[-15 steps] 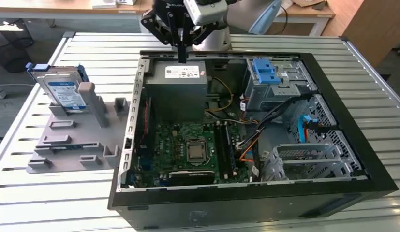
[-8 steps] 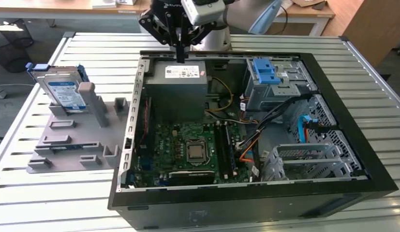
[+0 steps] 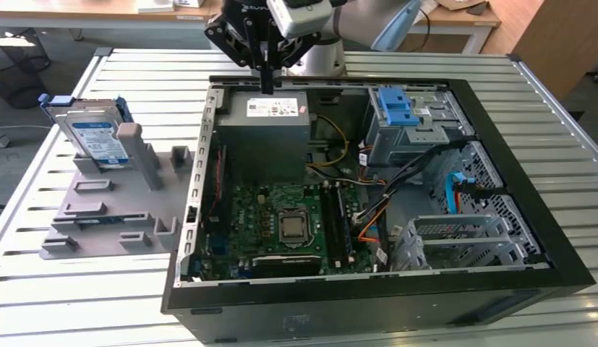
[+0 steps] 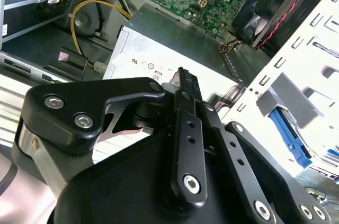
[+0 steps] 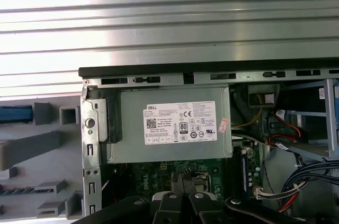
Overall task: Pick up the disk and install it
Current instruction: 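Reach for the disk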
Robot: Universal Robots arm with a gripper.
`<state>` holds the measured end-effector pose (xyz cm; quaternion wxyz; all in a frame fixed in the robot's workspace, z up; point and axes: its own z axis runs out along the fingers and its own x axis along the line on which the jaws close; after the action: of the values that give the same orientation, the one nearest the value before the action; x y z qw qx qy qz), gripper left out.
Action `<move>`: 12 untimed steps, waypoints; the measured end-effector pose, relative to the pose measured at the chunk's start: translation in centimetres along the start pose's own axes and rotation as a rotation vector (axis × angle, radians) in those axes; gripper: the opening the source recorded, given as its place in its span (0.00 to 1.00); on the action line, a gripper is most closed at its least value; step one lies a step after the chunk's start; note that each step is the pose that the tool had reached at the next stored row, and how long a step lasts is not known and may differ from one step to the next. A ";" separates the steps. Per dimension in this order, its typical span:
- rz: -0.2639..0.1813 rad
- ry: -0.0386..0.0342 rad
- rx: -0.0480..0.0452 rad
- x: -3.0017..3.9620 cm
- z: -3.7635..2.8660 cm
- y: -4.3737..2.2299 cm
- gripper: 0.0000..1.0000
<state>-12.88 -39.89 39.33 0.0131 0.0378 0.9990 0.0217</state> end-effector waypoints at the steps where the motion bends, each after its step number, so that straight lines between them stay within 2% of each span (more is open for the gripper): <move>1: 0.000 0.0000 0.0000 0.02 0.00 0.00 0.11; 12: 0.000 0.0000 0.0000 0.24 -0.01 -0.02 0.11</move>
<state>-13.12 -39.89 39.33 0.0131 0.0379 0.9990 0.0217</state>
